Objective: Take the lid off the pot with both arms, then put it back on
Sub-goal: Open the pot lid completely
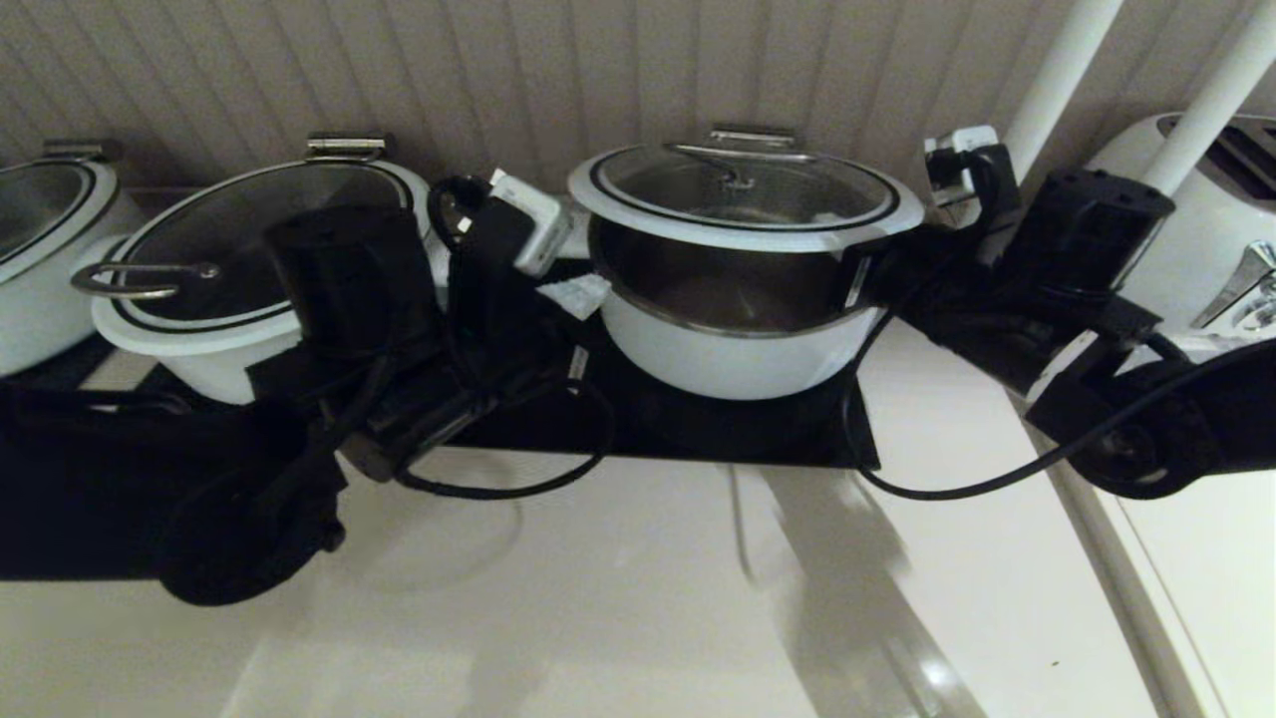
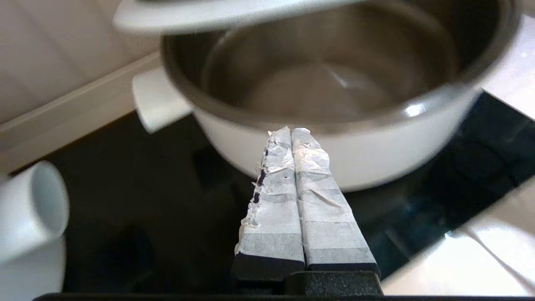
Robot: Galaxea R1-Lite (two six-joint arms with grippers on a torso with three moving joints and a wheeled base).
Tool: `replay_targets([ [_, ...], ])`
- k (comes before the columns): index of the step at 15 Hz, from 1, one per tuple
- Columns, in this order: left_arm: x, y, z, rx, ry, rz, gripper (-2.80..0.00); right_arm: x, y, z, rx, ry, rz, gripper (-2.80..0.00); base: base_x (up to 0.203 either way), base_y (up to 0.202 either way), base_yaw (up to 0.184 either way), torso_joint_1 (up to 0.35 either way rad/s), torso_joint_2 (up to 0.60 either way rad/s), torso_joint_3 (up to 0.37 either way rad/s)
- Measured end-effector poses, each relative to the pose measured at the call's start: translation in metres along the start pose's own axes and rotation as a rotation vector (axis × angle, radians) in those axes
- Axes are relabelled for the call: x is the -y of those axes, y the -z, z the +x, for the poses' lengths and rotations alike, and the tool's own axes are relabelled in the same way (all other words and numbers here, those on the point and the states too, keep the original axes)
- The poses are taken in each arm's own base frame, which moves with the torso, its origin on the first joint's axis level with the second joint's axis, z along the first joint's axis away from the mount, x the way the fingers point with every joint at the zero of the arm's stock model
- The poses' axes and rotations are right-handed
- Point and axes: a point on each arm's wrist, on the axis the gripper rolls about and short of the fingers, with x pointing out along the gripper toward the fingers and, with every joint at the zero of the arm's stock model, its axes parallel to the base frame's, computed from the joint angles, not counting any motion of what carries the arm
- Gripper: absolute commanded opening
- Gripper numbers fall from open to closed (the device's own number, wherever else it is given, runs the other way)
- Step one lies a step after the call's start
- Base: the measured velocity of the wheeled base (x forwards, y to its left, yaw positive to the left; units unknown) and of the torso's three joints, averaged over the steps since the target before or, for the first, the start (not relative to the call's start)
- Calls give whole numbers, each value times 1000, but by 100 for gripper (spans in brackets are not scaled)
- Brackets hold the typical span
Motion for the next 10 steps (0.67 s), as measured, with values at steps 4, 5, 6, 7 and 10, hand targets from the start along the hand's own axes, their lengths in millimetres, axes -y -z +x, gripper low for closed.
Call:
replay_targets([
  [4,-3,8,-37,-48,-27,3,-280,1,-6,3,19,1,-2,-280,0,0,0,0,0,0],
  [5,-3,11,-47,-59,-30,2,-280,1,-6,3,21,1,-2,-280,0,0,0,0,0,0],
  [6,-4,14,-56,-70,-30,2,-280,1,-7,3,22,2,-2,-280,0,0,0,0,0,0],
  [7,-4,17,-66,-80,-28,0,-280,1,-6,3,22,2,-2,-280,0,0,0,0,0,0],
  [10,-2,29,-94,-117,-20,0,-280,1,-7,3,23,2,-3,-280,0,0,0,0,0,0],
])
